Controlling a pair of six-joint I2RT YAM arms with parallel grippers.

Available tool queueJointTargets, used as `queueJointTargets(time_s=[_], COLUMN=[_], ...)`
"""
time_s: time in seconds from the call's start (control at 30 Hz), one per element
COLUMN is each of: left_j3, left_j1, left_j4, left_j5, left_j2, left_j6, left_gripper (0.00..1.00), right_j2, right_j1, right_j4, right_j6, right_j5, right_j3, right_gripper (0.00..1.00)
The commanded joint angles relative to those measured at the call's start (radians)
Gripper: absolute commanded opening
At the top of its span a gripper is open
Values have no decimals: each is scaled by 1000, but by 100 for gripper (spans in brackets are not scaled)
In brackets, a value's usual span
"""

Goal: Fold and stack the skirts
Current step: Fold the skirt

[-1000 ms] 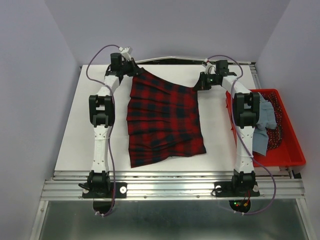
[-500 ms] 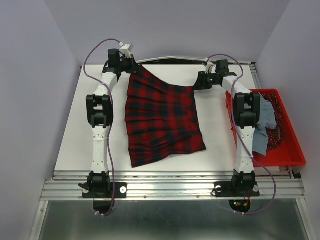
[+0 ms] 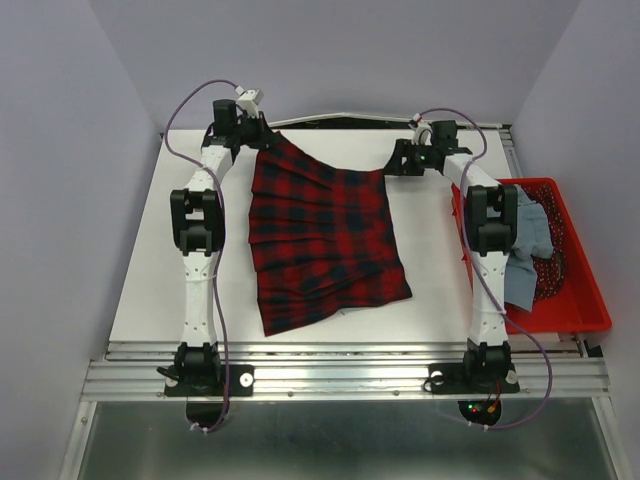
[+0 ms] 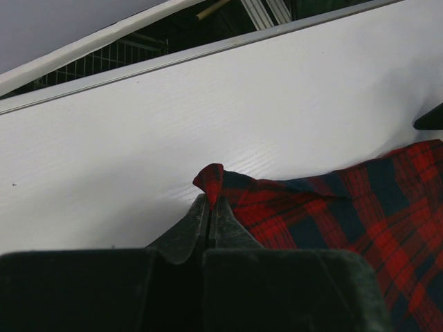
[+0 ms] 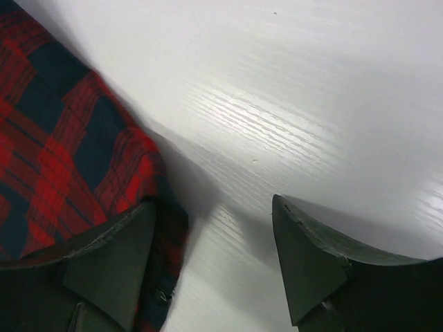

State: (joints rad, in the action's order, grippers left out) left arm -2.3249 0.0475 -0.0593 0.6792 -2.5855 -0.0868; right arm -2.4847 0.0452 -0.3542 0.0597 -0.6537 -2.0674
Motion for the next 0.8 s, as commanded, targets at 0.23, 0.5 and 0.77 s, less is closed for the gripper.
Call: queueJointTargets(time_s=[0.23, 0.5, 0.77], left_j3=[-8, -5, -8], left_j1=[-8, -8, -6], left_j4=[16, 10, 9], left_j5=[-1, -7, -12], left_j2=[11, 14, 13], left_j6=[16, 16, 16], left_gripper=[0, 0, 0], right_j2=[-66, -28, 1], right_j1=[-5, -39, -80], right_j4=[120, 115, 142], right_j6=[95, 68, 170], right_j5=[-238, 42, -186], right_j3=[-40, 26, 66], right_gripper=[72, 50, 64])
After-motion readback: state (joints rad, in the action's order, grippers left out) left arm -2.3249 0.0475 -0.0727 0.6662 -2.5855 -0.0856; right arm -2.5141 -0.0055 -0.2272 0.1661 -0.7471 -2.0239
